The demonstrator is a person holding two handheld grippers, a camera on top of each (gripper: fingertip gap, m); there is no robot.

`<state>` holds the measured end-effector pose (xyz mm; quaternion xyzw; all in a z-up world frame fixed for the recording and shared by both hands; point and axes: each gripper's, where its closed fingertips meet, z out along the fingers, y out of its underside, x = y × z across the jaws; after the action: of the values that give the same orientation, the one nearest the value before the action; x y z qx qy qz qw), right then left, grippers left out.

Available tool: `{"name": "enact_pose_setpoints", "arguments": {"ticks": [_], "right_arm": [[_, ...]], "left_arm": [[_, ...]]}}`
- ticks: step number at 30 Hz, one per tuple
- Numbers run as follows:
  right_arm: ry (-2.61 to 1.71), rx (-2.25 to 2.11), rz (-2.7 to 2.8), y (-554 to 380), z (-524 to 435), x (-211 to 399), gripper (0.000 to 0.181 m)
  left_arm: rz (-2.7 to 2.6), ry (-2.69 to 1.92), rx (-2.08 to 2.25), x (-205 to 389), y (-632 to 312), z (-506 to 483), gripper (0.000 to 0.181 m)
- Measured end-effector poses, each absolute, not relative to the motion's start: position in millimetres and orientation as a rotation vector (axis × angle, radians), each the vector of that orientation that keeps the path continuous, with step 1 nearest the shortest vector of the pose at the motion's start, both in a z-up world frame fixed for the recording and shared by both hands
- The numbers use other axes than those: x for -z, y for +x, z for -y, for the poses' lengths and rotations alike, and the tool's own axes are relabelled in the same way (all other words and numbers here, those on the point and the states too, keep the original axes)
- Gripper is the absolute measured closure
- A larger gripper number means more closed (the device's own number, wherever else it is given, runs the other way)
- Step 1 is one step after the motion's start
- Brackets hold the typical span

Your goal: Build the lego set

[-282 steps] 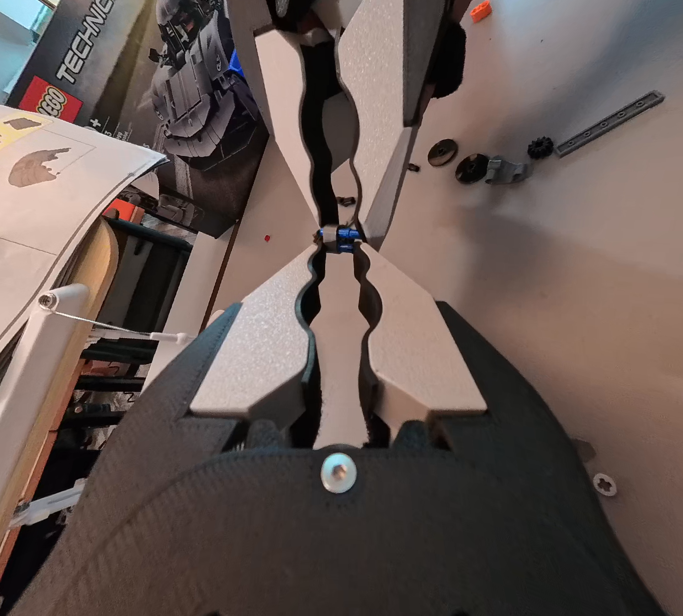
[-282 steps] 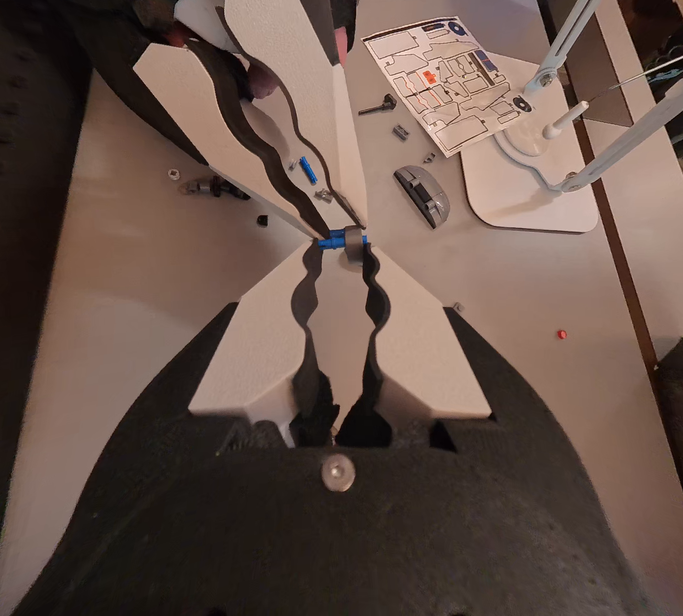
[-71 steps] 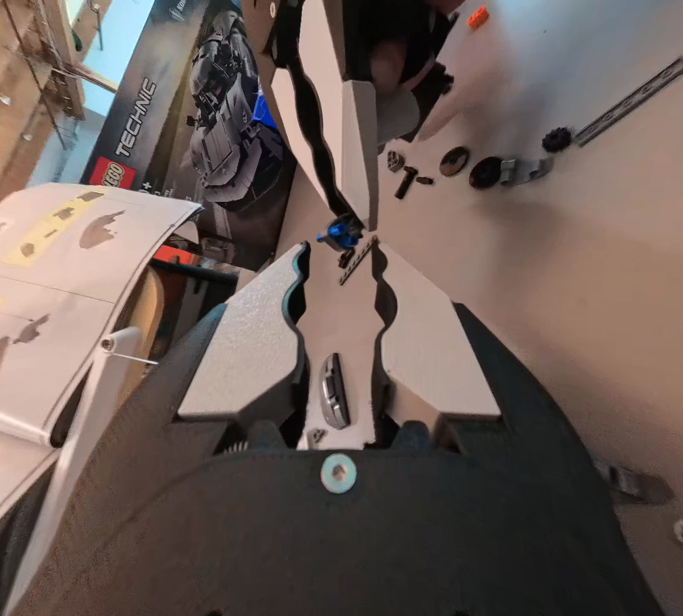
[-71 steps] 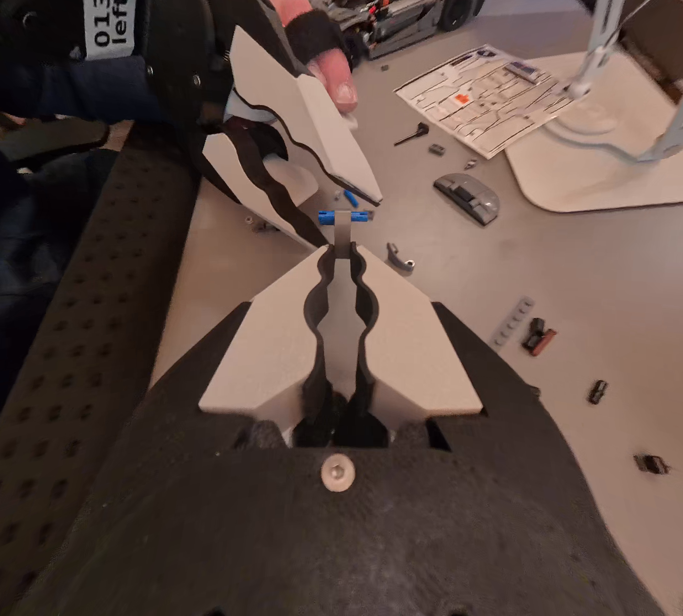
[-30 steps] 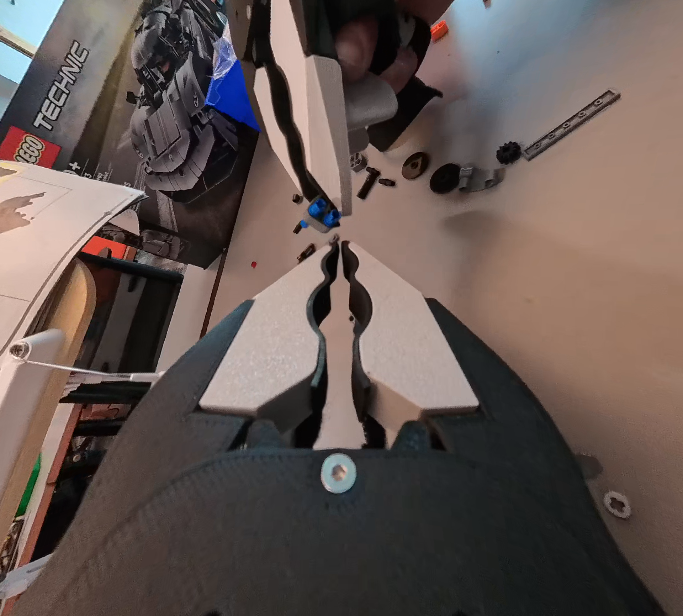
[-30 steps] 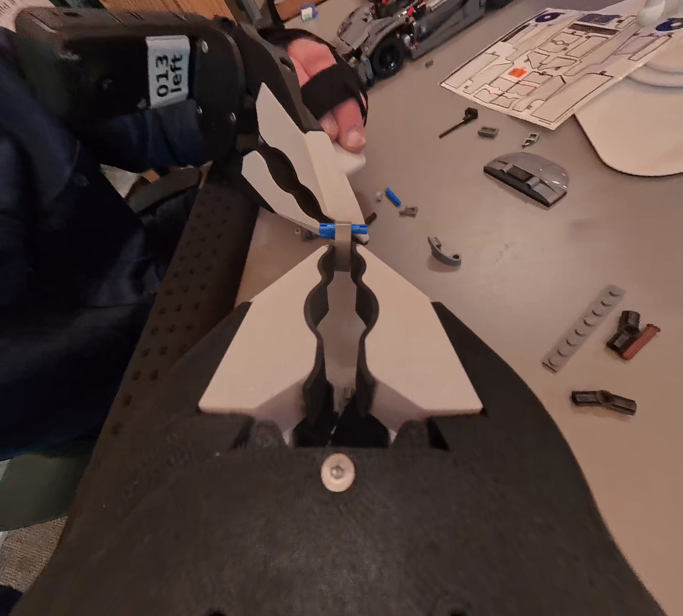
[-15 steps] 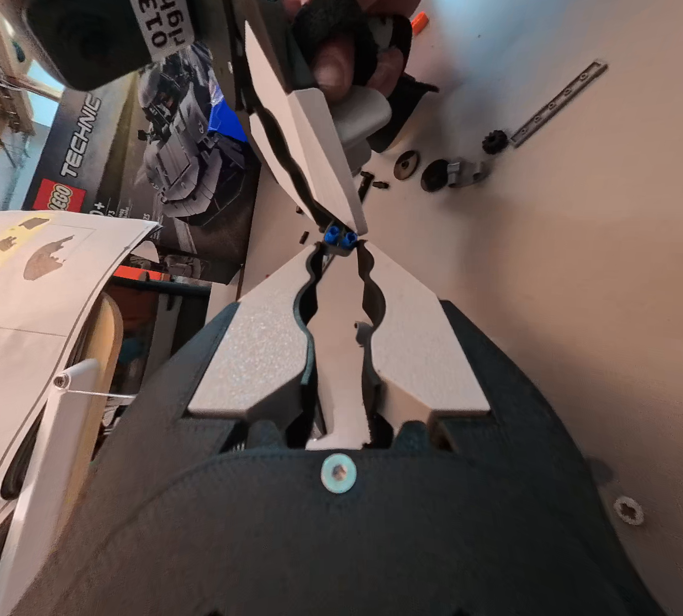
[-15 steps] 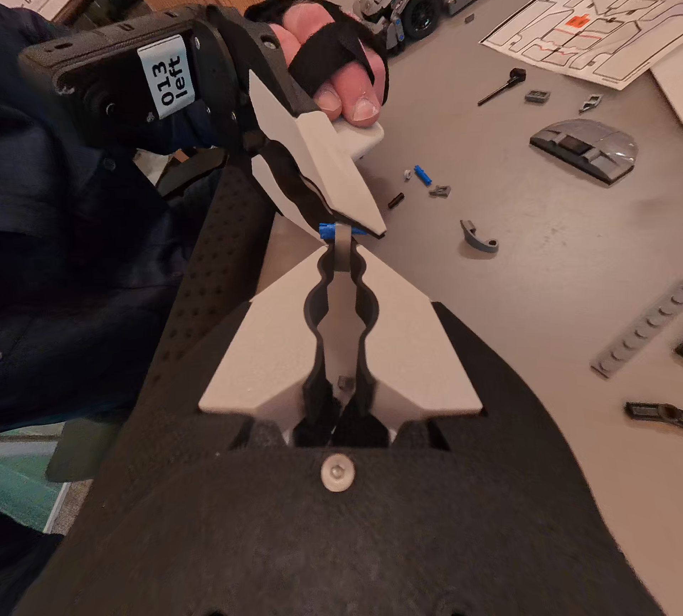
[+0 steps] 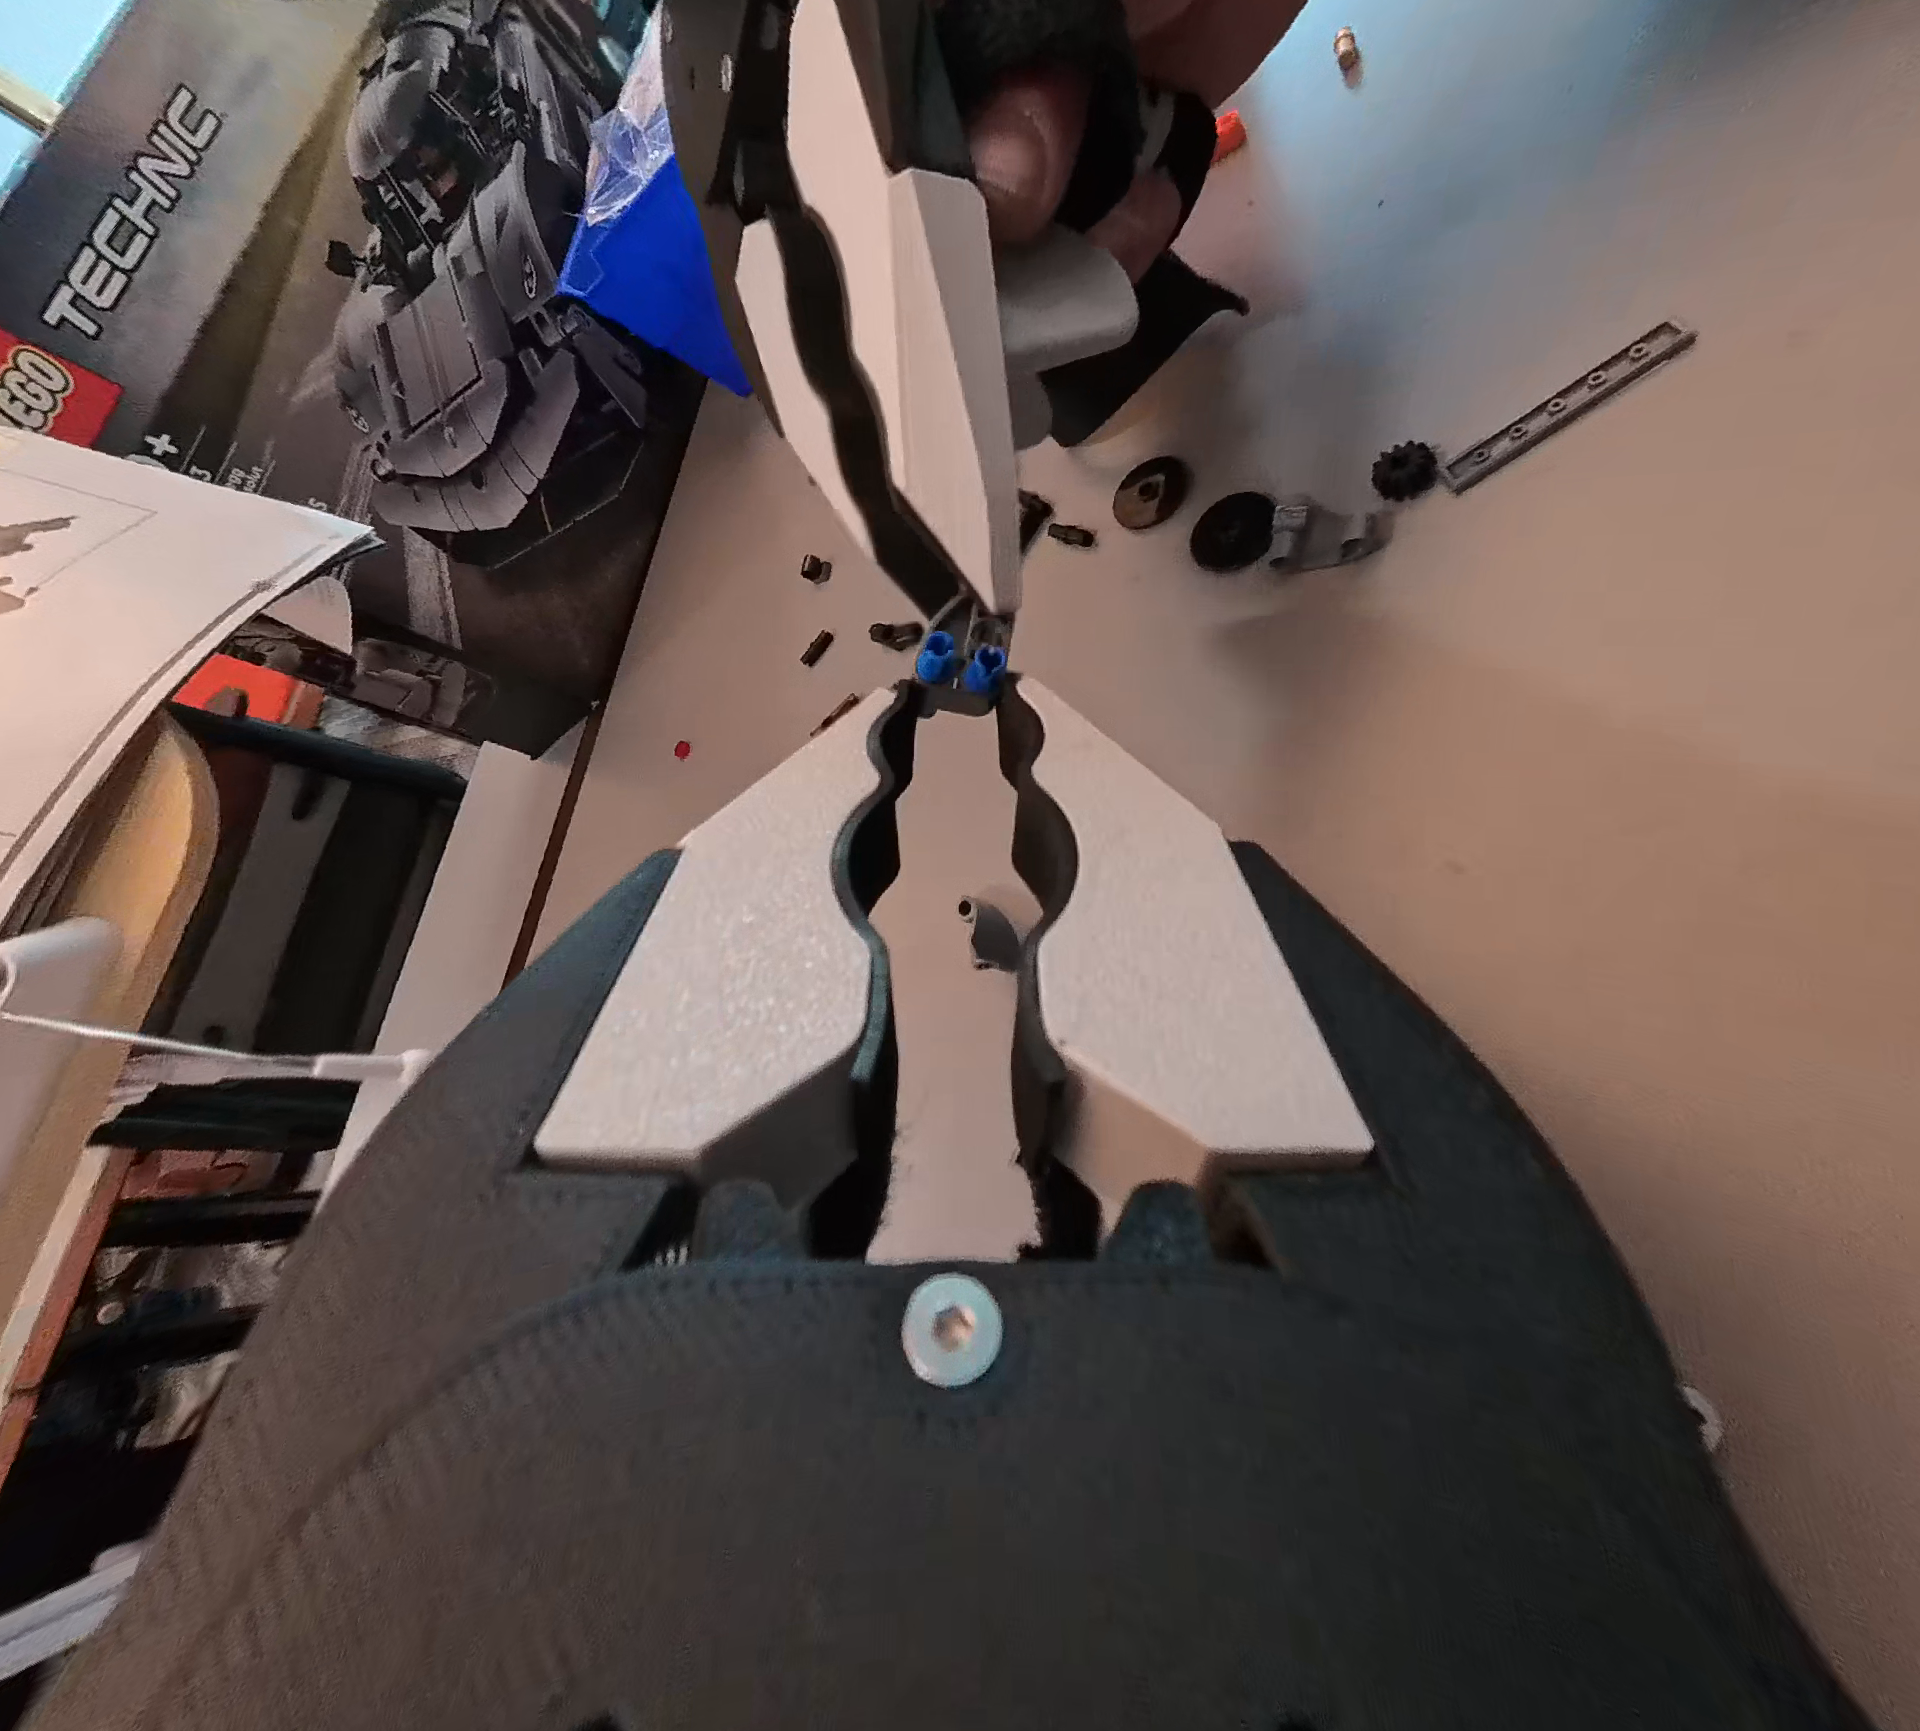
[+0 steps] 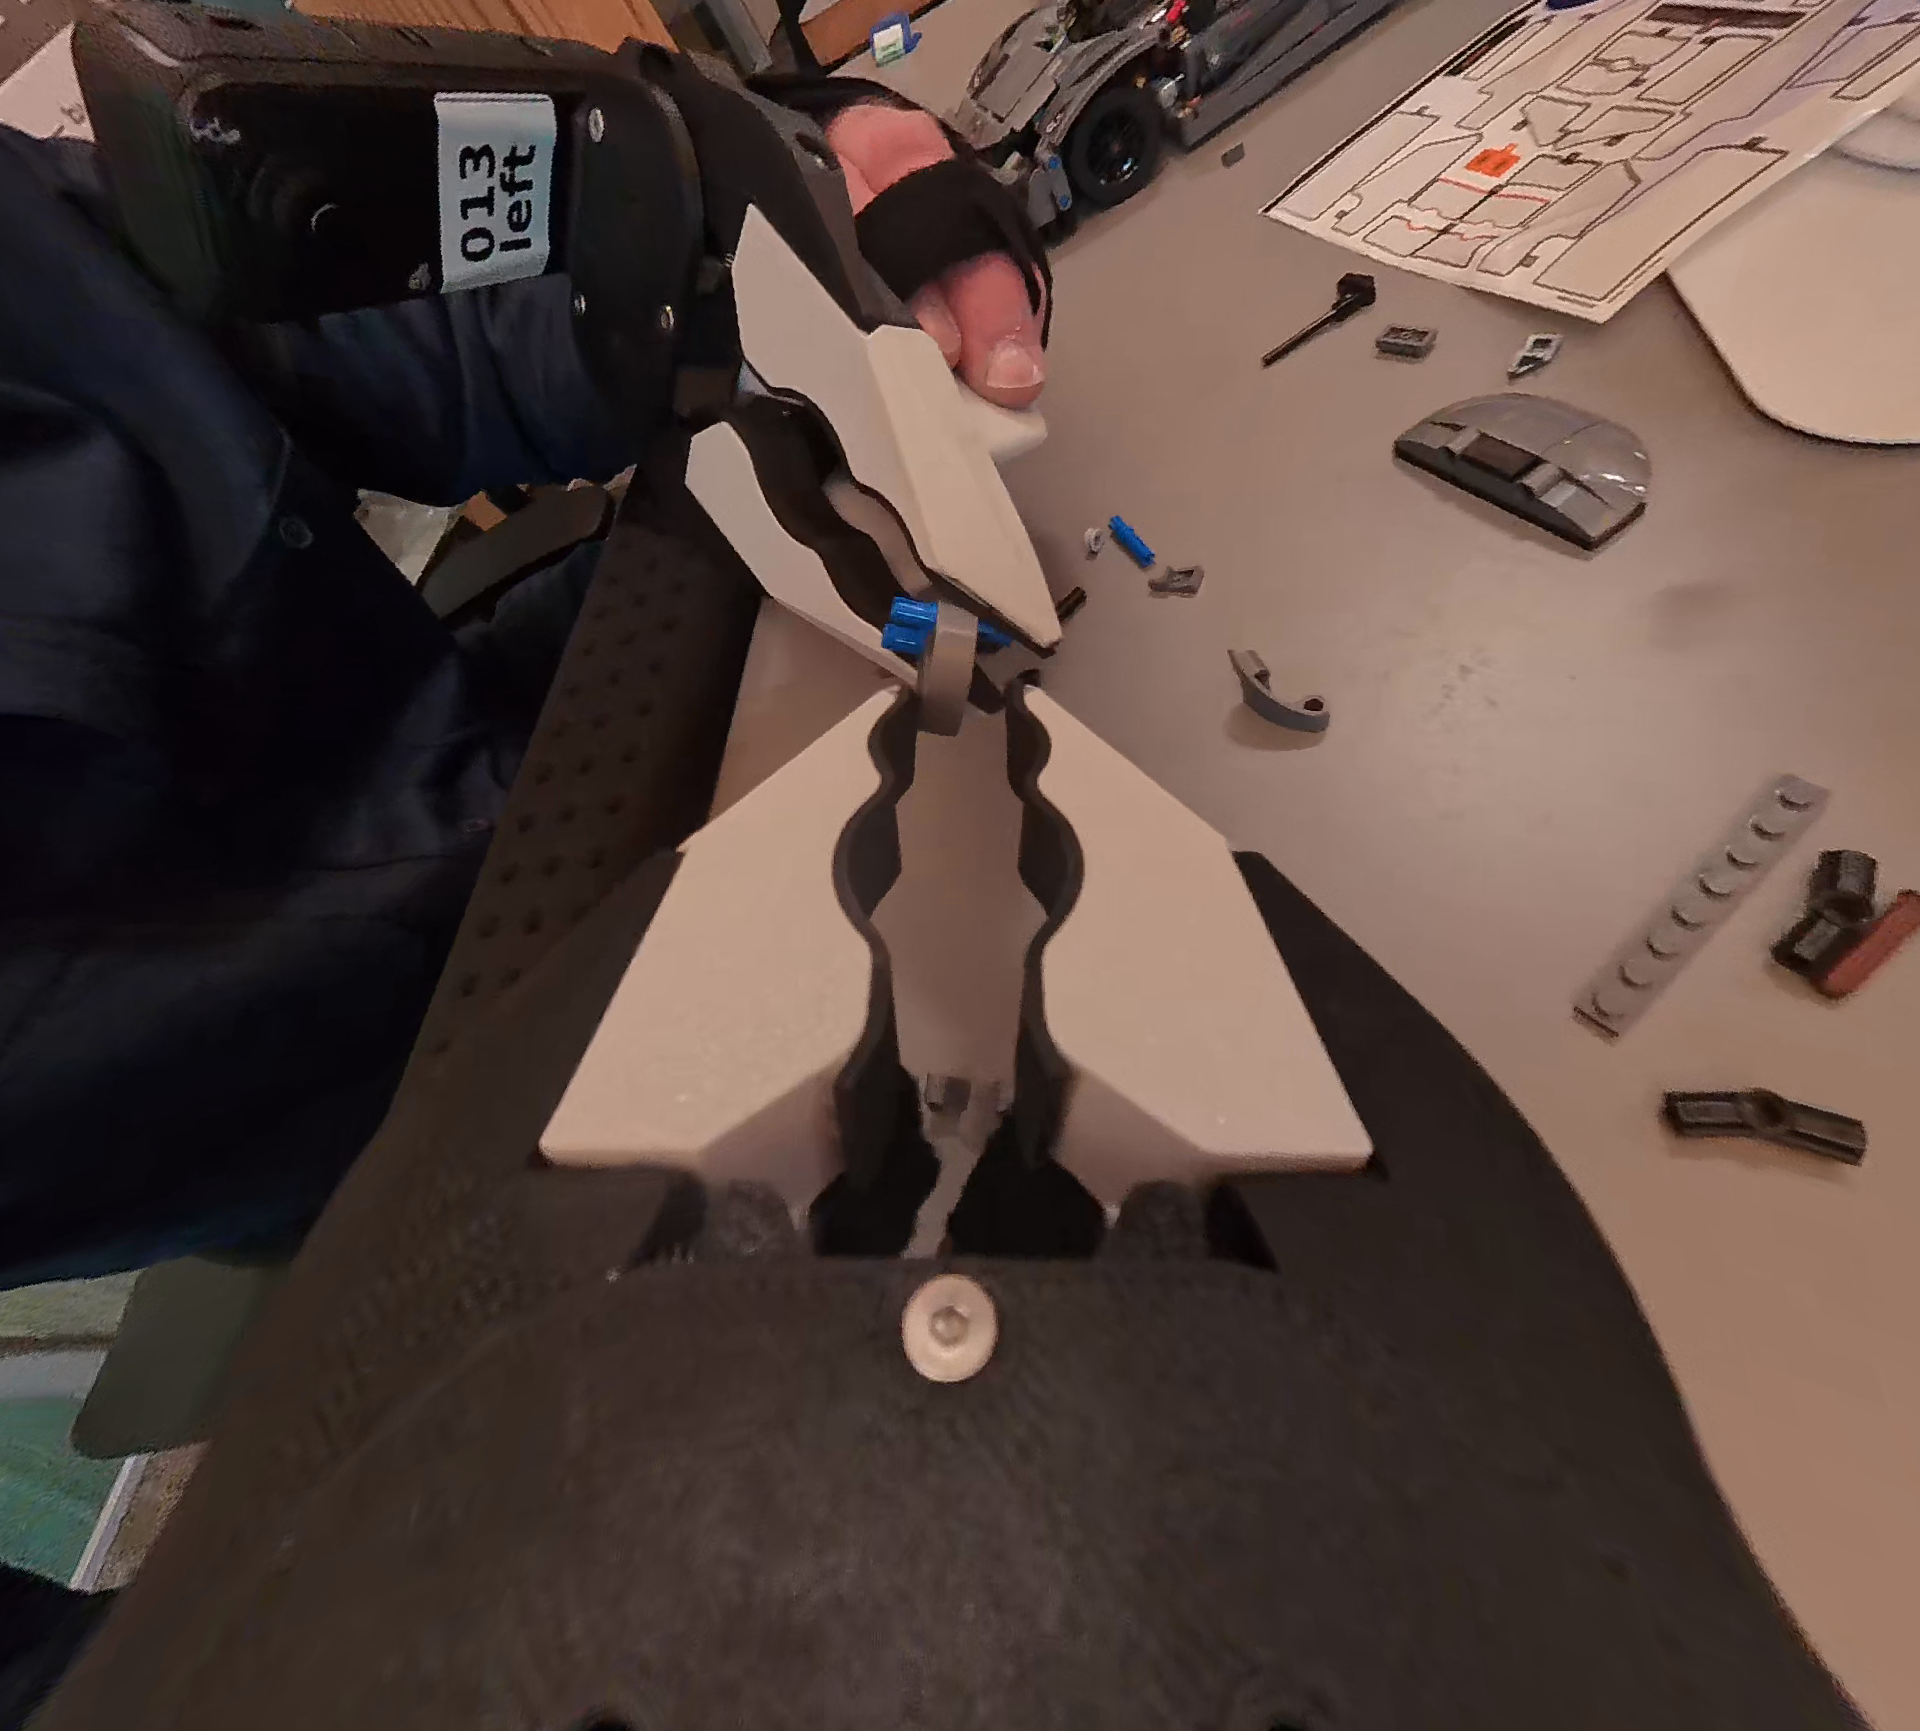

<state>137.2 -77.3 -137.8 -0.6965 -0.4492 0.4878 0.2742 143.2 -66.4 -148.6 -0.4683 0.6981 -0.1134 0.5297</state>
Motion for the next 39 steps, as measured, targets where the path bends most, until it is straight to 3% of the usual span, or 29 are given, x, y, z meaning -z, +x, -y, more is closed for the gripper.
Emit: {"name": "enact_pose_setpoints", "arguments": {"ticks": [2,14,19,27,39], "right_arm": [[-1.870,-1.308,1.220,136.3,78.5,138.4,0.174],[-1.886,-1.349,1.175,136.1,75.7,138.3,0.174],[-1.956,-1.094,1.107,166.4,52.9,139.7,0.168],[-2.233,-0.485,1.289,222.9,43.9,196.0,0.162],[-2.417,-0.388,1.301,230.7,47.1,227.2,0.161]], "left_arm": [[-1.666,-1.104,0.250,148.6,143.4,65.7,0.167],[-1.680,-1.093,0.217,148.9,143.8,66.5,0.167],[-1.679,-1.171,0.205,156.7,139.5,55.2,0.167],[-1.705,-1.226,0.190,168.2,137.7,49.6,0.167],[-1.713,-1.241,0.183,171.9,137.4,47.4,0.167]]}}
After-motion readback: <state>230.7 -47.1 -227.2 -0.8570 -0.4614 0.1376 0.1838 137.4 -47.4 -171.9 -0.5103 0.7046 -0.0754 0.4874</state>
